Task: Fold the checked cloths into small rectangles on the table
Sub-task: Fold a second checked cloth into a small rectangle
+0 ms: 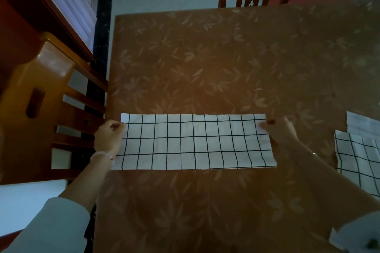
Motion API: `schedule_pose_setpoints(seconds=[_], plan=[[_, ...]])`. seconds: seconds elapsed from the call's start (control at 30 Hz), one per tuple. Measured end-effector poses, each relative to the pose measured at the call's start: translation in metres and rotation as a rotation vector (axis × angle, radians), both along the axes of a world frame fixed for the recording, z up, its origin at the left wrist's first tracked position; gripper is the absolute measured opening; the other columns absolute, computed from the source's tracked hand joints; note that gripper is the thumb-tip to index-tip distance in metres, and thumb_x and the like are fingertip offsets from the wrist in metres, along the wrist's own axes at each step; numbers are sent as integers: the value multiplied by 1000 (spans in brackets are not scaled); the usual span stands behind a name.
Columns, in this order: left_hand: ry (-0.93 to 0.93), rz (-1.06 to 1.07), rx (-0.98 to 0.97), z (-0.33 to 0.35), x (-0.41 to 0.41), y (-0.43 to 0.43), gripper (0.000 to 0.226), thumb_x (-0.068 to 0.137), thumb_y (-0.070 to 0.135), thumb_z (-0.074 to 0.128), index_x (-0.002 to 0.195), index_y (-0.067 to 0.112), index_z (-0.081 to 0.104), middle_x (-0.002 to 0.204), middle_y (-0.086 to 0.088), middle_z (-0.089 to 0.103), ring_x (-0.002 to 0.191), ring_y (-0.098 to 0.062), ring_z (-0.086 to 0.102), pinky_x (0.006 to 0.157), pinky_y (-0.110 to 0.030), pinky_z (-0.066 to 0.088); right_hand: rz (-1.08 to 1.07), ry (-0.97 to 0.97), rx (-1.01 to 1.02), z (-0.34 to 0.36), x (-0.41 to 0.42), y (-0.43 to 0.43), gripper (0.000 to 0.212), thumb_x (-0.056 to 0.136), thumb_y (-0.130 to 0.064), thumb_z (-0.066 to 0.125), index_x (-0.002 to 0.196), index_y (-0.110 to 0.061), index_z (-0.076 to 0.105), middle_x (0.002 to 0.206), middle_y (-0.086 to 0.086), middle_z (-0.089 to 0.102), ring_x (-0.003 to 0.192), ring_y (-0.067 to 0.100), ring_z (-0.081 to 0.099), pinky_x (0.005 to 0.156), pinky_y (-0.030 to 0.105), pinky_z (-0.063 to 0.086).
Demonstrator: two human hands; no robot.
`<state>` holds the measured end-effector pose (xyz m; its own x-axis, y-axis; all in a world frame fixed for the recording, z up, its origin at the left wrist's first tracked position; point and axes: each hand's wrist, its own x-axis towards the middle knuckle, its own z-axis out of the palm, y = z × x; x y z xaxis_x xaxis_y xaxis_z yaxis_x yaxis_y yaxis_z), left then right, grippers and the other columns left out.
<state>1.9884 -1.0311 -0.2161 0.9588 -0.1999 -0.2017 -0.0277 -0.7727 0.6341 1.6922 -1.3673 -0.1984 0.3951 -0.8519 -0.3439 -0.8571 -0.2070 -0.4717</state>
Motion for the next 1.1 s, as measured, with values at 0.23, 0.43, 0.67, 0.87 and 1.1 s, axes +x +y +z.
schedule_pose_setpoints(seconds=[0.23,0.43,0.67,0.87,1.1], plan=[[-10,-6,44,-4,1,-1,22,88,27,59,97,8,64,91,-11,66,80,-25,58,65,-32,42,-11,37,-1,-2,0,1,28,84,-23,65,62,-7,57,55,4,52,52,17,49,49,23,35],[-22,-5,64,-5,1,-1,19,87,27,59,95,10,63,94,-12,66,82,-28,58,66,-34,44,-32,62,-32,-1,1,5,24,84,-23,65,65,-12,54,61,3,55,56,18,52,50,23,34],[-224,-9,128,13,-9,-9,25,87,25,58,105,8,57,106,-15,58,98,-33,54,73,-41,44,-13,92,-244,9,13,27,47,87,-25,63,121,-2,40,119,18,45,106,34,50,81,41,45],[-440,-435,13,35,-101,-53,20,89,8,56,107,6,63,103,-9,64,99,-26,59,88,-36,45,180,-295,-347,2,39,122,24,88,-10,57,111,-9,56,102,6,58,92,20,53,77,34,50],[-494,-894,147,-22,-187,-43,44,90,25,40,125,4,56,129,-13,58,126,-27,50,110,-40,33,424,-378,-391,-29,35,220,37,88,-13,40,121,-5,54,120,11,62,113,25,58,95,33,49]])
